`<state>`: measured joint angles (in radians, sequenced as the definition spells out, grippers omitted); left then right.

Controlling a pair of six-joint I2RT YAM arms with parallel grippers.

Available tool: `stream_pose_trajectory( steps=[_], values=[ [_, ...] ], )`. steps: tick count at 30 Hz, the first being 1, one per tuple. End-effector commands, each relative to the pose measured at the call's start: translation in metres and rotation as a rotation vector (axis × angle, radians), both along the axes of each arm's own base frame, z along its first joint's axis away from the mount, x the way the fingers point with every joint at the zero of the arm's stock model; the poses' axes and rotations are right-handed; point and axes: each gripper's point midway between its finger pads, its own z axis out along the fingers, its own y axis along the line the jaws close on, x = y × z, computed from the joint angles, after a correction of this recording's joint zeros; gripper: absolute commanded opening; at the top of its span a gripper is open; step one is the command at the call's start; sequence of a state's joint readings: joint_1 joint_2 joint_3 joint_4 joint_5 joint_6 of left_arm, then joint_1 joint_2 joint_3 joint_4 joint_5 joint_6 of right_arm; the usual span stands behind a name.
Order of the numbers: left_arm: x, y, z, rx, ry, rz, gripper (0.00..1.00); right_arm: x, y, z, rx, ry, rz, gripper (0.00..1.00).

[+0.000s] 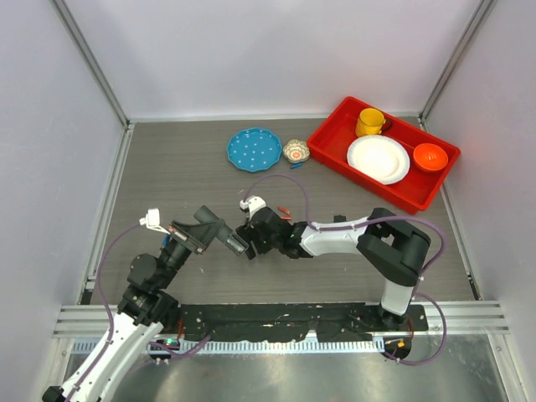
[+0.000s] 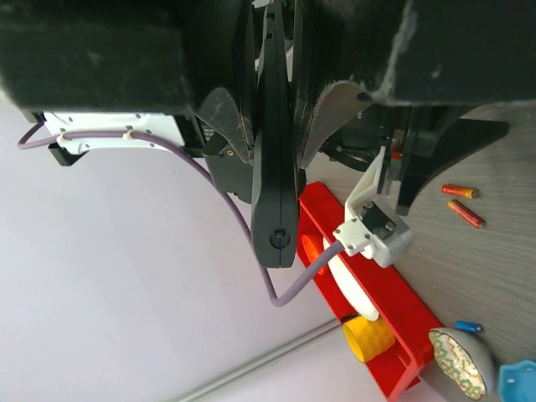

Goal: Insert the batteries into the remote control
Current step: Pick up the battery from the center of the board.

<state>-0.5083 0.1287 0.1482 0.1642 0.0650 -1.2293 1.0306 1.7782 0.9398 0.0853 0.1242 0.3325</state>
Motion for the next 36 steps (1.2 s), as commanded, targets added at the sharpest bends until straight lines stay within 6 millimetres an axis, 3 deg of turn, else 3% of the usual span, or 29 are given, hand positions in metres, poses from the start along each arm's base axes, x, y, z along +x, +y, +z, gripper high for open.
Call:
stream_pose_trajectory(
  steps=[1,15,36],
  values=[
    [-0.015,0.000,0.041,-0.040,-0.135,-0.042,0.00,0.018,0.030,0.025,0.085,-0.101,0.019,0.78],
    [-0.024,0.001,0.046,-0.074,-0.159,-0.064,0.00,0.021,0.048,0.014,0.039,-0.132,0.068,0.77],
    [-0.024,0.000,0.039,-0.094,-0.139,-0.072,0.00,0.018,0.039,-0.017,-0.194,-0.220,0.089,0.62]
  ],
)
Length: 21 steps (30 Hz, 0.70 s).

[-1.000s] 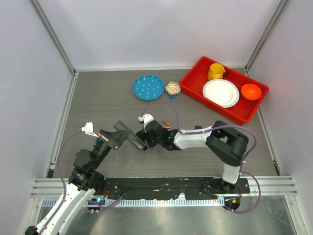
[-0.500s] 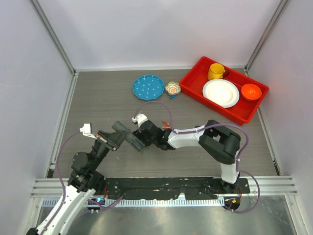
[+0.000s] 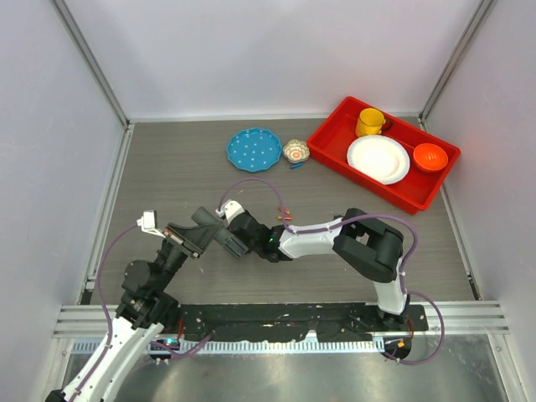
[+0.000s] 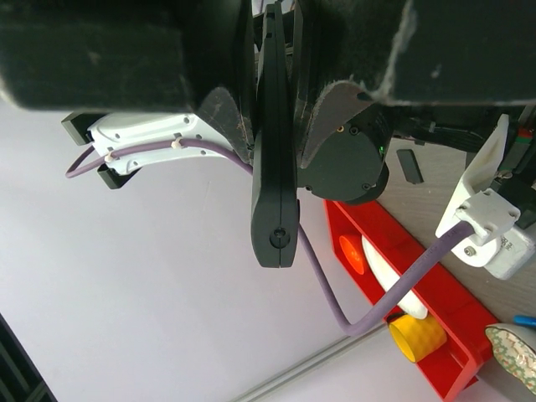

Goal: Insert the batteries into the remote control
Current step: Pick up the battery from the center of the board.

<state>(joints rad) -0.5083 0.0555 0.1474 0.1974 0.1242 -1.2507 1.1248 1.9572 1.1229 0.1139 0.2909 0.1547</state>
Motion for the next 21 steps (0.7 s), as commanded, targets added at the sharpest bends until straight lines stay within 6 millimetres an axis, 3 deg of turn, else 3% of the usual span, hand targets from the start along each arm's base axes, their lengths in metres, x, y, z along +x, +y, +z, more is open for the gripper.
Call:
stream_pose_trajectory(
  steps=[1,12,21],
  values=[
    [-0.005,0.002,0.013,-0.036,-0.047,-0.008,0.00,0.002,-0.010,-0.011,-0.079,-0.014,-0.010,0.61],
    [-0.004,0.001,0.011,-0.037,-0.040,-0.012,0.00,-0.002,-0.021,-0.012,-0.089,-0.013,-0.024,0.49],
    [-0.003,0.001,0.012,-0.037,-0.042,-0.010,0.00,-0.003,-0.029,-0.003,-0.072,-0.019,-0.055,0.45]
  ],
)
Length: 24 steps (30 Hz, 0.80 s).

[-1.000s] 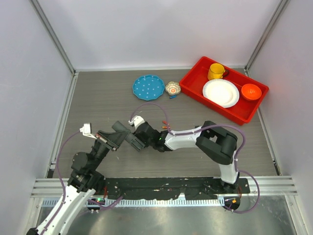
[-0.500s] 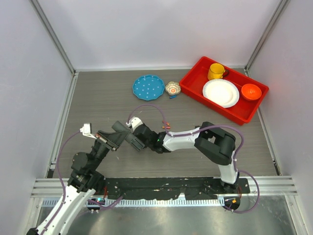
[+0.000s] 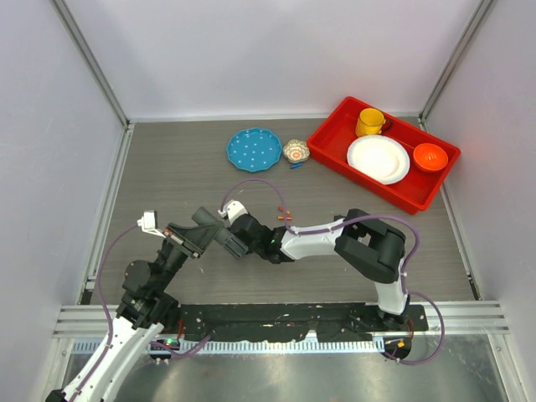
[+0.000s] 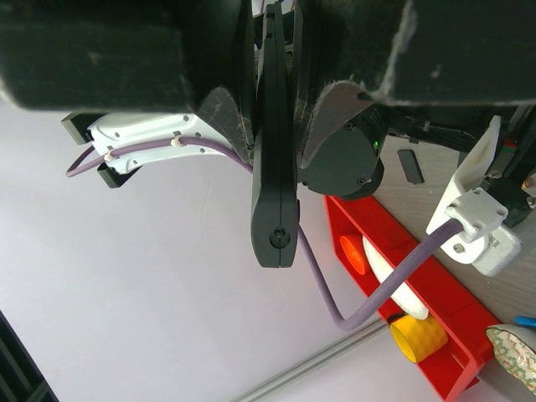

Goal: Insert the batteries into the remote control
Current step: Pick up the battery from the center of the board.

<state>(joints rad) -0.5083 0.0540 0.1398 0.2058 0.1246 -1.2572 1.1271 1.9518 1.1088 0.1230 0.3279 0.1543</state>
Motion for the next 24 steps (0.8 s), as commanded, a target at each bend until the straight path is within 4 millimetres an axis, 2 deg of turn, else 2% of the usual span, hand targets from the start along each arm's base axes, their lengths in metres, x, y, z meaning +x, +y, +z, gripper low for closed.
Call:
stream_pose_trajectory(
  steps=[1,10,12,14,15,17,18,19,24],
  values=[
    [-0.003,0.002,0.013,-0.031,-0.046,-0.006,0.00,-0.005,-0.023,0.005,-0.039,0.001,-0.038,0.45],
    [0.000,-0.004,0.011,-0.022,-0.041,-0.022,0.00,-0.014,-0.054,0.034,-0.019,-0.019,-0.077,0.45],
    [0.003,-0.007,0.007,-0.014,-0.028,-0.031,0.00,-0.017,-0.063,0.046,-0.006,-0.035,-0.079,0.45],
    [0.003,-0.011,0.007,-0.015,-0.029,-0.049,0.00,-0.023,-0.076,0.046,-0.032,-0.028,-0.071,0.45],
    [0.007,-0.013,0.003,-0.009,-0.009,-0.055,0.00,-0.025,-0.080,0.059,-0.012,-0.040,-0.068,0.45],
    [0.006,-0.017,0.004,-0.021,-0.017,-0.080,0.00,-0.028,-0.092,0.061,-0.020,-0.050,-0.071,0.45],
    [0.006,-0.018,0.008,-0.031,-0.035,-0.085,0.00,-0.028,-0.097,0.069,-0.011,-0.058,-0.079,0.45],
    [0.009,-0.022,0.002,-0.019,-0.013,-0.094,0.00,-0.028,-0.102,0.070,-0.012,-0.060,-0.086,0.45],
    [0.010,-0.031,0.005,-0.019,-0.031,-0.140,0.00,-0.025,-0.121,0.068,-0.021,-0.060,-0.143,0.45]
  ],
)
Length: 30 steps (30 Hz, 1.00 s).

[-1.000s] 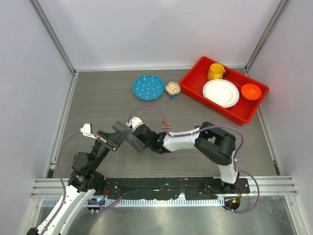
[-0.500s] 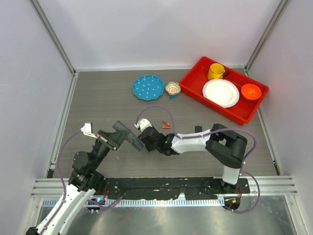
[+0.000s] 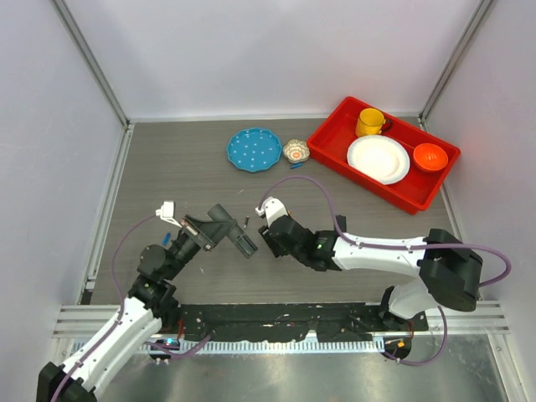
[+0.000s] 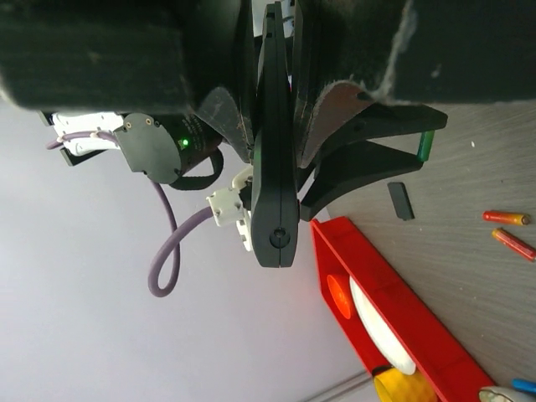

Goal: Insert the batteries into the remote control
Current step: Pick up the battery from the center of the board, then place the battery at the center of the board.

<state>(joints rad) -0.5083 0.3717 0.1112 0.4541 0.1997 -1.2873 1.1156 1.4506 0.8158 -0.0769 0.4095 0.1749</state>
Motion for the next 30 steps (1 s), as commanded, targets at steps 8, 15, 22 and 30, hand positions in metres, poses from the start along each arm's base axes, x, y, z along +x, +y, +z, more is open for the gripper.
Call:
stream_pose_trajectory(
  steps=[8,15,22,30],
  values=[
    [-0.001,-0.017,0.022,-0.044,-0.098,-0.101,0.00,0.027,-0.057,-0.016,0.066,0.058,-0.303,0.44],
    [0.005,-0.015,0.015,-0.023,-0.094,-0.066,0.00,0.043,-0.073,-0.016,0.118,0.096,-0.410,0.44],
    [0.001,-0.019,0.010,0.000,-0.091,-0.099,0.00,0.038,-0.059,-0.030,0.016,0.112,-0.227,0.43],
    [0.000,-0.018,0.005,0.007,-0.086,-0.097,0.00,0.034,-0.065,-0.062,-0.122,0.169,-0.170,0.43]
  ],
)
